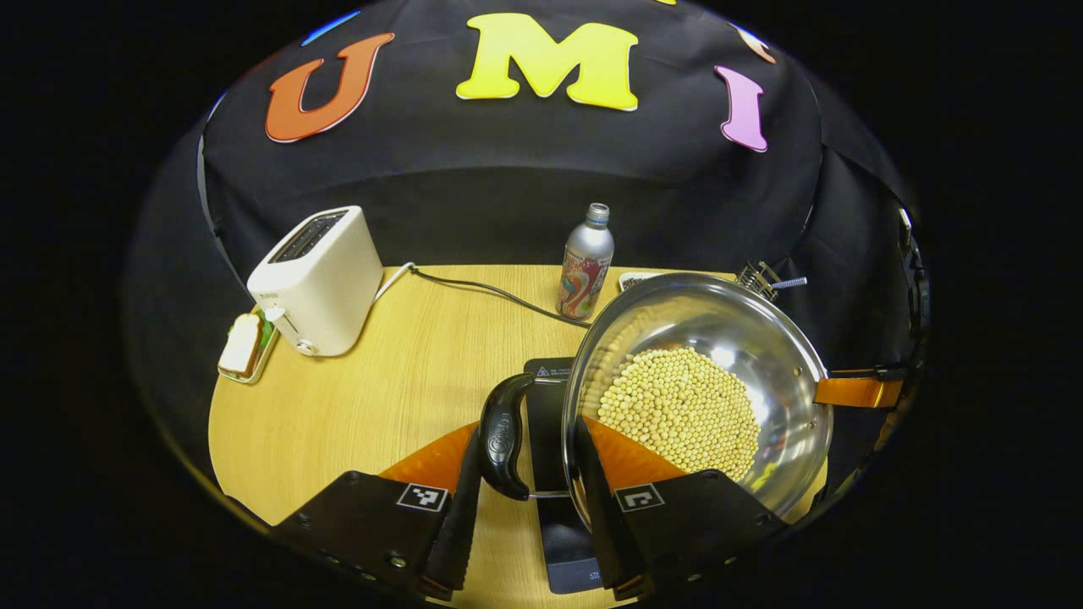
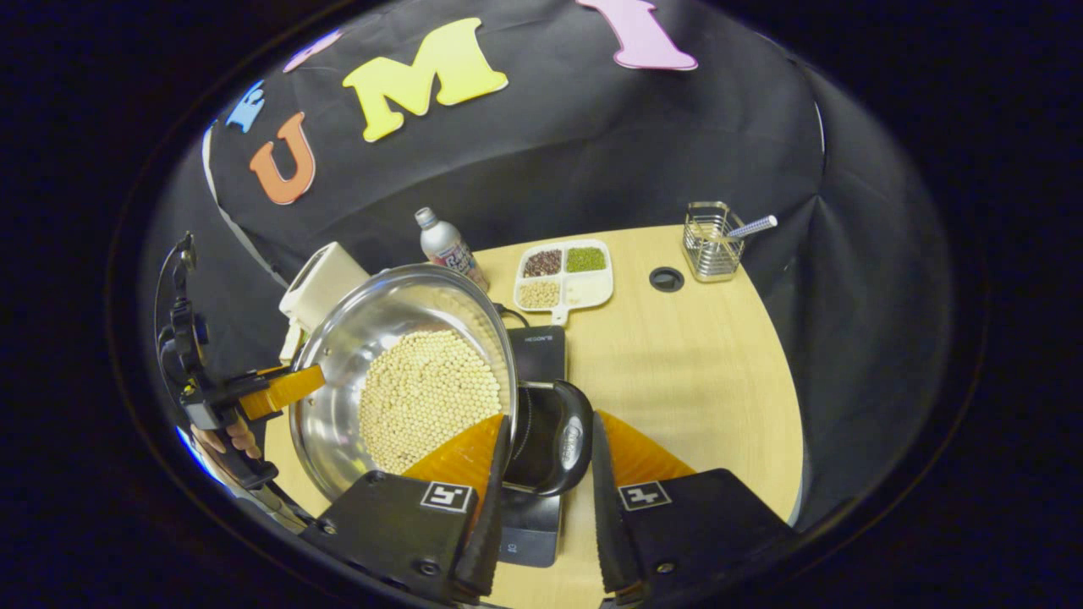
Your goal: First push the handle of the pot to place it horizontally, then grasp the pot with both hands and set it on the induction cooktop.
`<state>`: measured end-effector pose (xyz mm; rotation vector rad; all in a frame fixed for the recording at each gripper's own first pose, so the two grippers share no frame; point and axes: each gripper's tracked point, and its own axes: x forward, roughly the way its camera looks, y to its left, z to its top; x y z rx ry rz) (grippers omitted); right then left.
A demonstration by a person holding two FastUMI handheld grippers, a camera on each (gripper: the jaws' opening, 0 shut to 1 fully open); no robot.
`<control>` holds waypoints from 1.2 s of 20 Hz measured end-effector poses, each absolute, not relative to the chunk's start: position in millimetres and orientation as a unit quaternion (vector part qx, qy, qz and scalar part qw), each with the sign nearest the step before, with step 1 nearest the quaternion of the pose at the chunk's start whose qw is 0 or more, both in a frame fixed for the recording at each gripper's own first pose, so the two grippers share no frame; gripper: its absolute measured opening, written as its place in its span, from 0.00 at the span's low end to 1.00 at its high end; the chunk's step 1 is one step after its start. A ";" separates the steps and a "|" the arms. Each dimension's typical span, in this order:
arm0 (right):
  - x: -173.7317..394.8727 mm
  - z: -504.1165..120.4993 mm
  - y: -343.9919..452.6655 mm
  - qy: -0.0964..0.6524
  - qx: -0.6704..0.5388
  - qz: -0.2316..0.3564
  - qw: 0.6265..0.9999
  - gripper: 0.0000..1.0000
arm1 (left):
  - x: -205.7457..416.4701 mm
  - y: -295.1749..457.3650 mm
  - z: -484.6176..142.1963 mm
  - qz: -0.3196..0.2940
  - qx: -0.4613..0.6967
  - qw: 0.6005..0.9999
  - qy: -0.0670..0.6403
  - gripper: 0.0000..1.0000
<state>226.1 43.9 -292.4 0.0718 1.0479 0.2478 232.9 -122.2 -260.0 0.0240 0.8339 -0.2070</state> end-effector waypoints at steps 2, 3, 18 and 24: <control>228.5 -303.6 40.9 0.508 0.034 0.114 0.853 0.46 | 237.2 -124.4 -272.0 -0.103 0.014 0.906 0.411 0.57; 231.1 -308.4 40.1 0.510 0.036 0.113 0.852 0.46 | 238.6 -125.1 -276.8 -0.102 0.014 0.904 0.414 0.57; 246.7 -336.9 51.7 0.450 0.060 0.123 0.882 0.55 | 254.6 -116.8 -301.2 -0.092 0.004 0.920 0.381 0.58; 249.6 -342.0 44.6 0.418 0.061 0.096 0.901 0.66 | 258.1 -115.0 -295.5 -0.109 -0.006 0.933 0.343 0.71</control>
